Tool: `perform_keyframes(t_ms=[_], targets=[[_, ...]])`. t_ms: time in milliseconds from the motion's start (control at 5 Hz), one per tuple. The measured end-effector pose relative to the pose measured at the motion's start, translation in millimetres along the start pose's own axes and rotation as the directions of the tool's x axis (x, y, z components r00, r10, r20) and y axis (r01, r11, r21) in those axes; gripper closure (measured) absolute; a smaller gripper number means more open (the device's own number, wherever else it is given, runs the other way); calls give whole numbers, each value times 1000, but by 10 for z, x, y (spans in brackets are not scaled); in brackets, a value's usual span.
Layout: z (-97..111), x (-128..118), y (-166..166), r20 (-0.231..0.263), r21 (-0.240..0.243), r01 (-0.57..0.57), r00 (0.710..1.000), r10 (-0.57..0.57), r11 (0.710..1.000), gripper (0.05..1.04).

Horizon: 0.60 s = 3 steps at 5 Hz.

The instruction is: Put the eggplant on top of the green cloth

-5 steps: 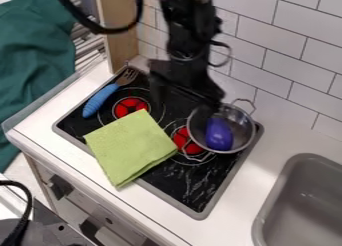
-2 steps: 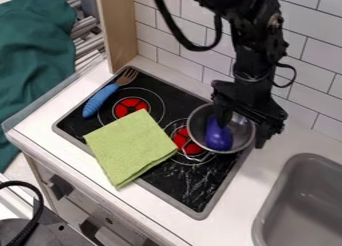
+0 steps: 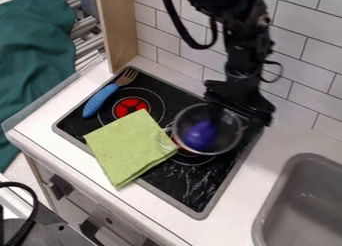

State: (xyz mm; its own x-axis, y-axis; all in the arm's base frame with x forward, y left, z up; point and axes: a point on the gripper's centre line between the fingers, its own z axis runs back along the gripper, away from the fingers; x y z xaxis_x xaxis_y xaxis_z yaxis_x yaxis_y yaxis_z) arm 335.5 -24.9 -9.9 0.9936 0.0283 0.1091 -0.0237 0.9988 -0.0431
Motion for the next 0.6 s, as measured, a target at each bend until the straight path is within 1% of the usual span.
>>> perform_keyframes(t_ms=[200,400,600], targets=[[38,90,126,19,14,-19,1000,18,1000,78],[50,113,159,25,17,-21,999,20,1000,79],[184,181,153,71,10,1,997,-2,1000,78]])
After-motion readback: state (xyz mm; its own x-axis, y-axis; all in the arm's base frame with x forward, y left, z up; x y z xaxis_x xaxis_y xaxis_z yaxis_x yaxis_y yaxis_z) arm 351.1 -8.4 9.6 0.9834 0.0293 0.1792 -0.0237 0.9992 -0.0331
